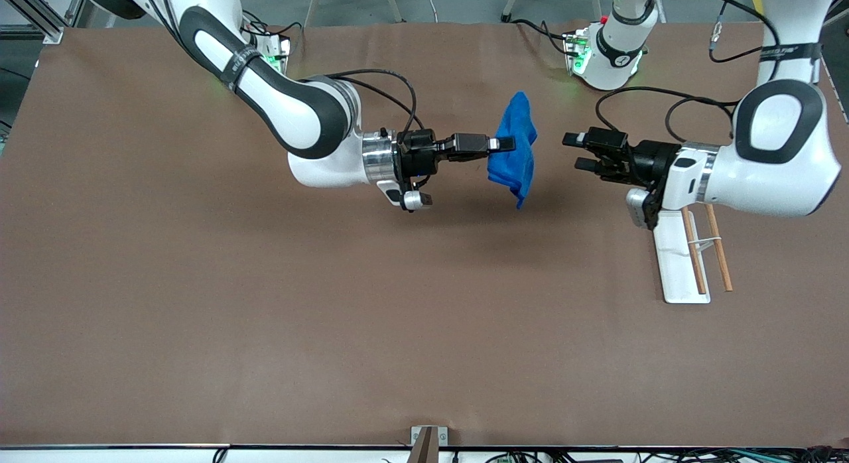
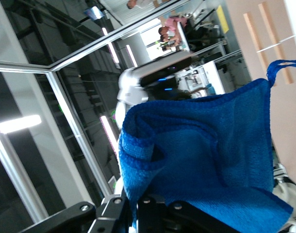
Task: Right arm passes towel to left arm to hang
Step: 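Move the left gripper to the hanging towel and close on it, then open the right gripper to release the towel to the left gripper, then carry the towel over the sticks with the left gripper while the right gripper withdraws, then lower the towel over the wooden sticks and open the left gripper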
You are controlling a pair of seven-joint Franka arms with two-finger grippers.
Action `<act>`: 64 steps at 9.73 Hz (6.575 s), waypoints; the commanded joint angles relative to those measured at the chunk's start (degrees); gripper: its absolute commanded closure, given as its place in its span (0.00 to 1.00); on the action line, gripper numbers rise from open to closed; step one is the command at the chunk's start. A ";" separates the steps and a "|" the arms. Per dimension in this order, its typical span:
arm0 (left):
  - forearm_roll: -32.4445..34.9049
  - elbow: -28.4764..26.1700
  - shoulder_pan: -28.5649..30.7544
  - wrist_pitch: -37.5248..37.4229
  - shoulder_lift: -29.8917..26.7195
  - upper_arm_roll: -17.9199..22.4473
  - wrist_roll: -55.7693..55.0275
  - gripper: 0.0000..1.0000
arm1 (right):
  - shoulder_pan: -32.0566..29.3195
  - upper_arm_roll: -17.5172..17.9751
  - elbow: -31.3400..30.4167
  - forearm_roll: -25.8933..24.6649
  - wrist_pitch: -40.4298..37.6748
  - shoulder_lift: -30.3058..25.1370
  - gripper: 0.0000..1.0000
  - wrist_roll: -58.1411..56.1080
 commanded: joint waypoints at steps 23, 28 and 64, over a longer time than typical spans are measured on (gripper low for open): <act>-32.97 -9.15 -0.28 -4.55 3.68 0.66 14.32 1.00 | -0.34 2.14 1.98 2.22 0.57 -0.93 0.99 -1.95; -25.79 -4.51 0.07 -3.93 4.12 1.71 10.28 1.00 | -0.96 2.05 0.32 1.43 10.37 -5.05 0.00 -0.81; 43.38 14.87 -1.42 26.83 1.88 23.19 2.77 0.00 | -5.44 -54.90 1.71 -106.50 -40.82 -34.50 0.00 26.44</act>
